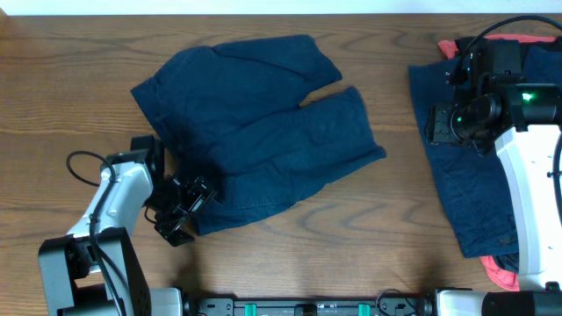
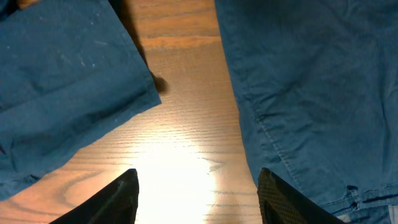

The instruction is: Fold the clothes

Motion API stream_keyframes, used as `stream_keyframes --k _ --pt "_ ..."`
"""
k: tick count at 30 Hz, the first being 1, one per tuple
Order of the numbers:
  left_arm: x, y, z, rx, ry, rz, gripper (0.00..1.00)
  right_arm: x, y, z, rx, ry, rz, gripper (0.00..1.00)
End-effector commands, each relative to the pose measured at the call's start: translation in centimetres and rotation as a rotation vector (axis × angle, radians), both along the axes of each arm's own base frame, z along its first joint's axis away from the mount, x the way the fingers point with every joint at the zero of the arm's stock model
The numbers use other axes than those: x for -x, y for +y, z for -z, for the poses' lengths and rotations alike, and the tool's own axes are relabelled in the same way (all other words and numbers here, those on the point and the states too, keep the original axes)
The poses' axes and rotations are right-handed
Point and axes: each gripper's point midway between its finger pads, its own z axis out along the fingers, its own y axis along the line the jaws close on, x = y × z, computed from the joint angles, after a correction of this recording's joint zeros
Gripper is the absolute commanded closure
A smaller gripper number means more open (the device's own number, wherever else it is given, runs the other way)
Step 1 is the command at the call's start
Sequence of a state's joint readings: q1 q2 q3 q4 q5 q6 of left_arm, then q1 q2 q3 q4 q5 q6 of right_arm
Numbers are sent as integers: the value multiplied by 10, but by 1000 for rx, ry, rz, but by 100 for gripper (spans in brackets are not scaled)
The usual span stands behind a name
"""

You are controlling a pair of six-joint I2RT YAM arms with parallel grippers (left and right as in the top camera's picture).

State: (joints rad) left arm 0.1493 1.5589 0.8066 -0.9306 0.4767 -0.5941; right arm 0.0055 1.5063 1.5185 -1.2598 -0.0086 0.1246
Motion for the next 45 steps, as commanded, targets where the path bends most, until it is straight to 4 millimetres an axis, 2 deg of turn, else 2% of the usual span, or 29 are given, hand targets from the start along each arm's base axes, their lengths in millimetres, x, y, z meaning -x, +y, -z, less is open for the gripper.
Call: stream_keyframes --k 1,2,3,6,9,12,13,17,22,26,27,29,33,35,37,42,45 --pt "1 -2 14 -4 20 -93 7 -1 0 1 -4 3 -7 40" --pt "2 -2 18 -7 24 -110 17 -1 0 1 -4 3 -7 41" --pt "4 -2 21 -8 31 -125 21 -1 0 1 -4 4 -7 41" --pt "11 -3 26 -11 57 -155 23 0 0 1 -4 8 -7 41" --pt "19 -8 25 10 109 -200 22 0 0 1 -4 8 -7 41" --pt "23 -19 21 73 135 -219 7 0 0 1 -4 8 -7 40" --pt "24 -23 18 98 144 -224 6 0 0 1 -3 8 -7 40" --pt "25 -27 15 130 151 -230 5 0 0 1 -3 8 -7 41" --pt "14 -10 29 8 120 -282 5 0 0 1 -3 8 -7 40" --pt "17 -9 34 -28 134 -305 6 1 0 2 -3 12 -7 41" --pt "16 -9 36 -36 128 -303 8 1 0 2 -3 13 -7 41" --pt "11 -7 39 -58 98 -289 24 1 0 1 -3 11 -7 41" --pt "5 -4 42 -81 67 -284 73 1 0 1 -3 12 -7 41" --pt "6 -3 42 -83 69 -283 88 1 0 2 -3 12 -7 40" --pt "6 -3 42 -82 64 -271 94 1 0 1 -3 12 -7 40" --pt "16 -4 40 -81 96 -245 94 1 1 3 -8 19 -10 40" --pt "24 -5 39 -76 113 -204 94 4 17 10 -89 48 -61 41"
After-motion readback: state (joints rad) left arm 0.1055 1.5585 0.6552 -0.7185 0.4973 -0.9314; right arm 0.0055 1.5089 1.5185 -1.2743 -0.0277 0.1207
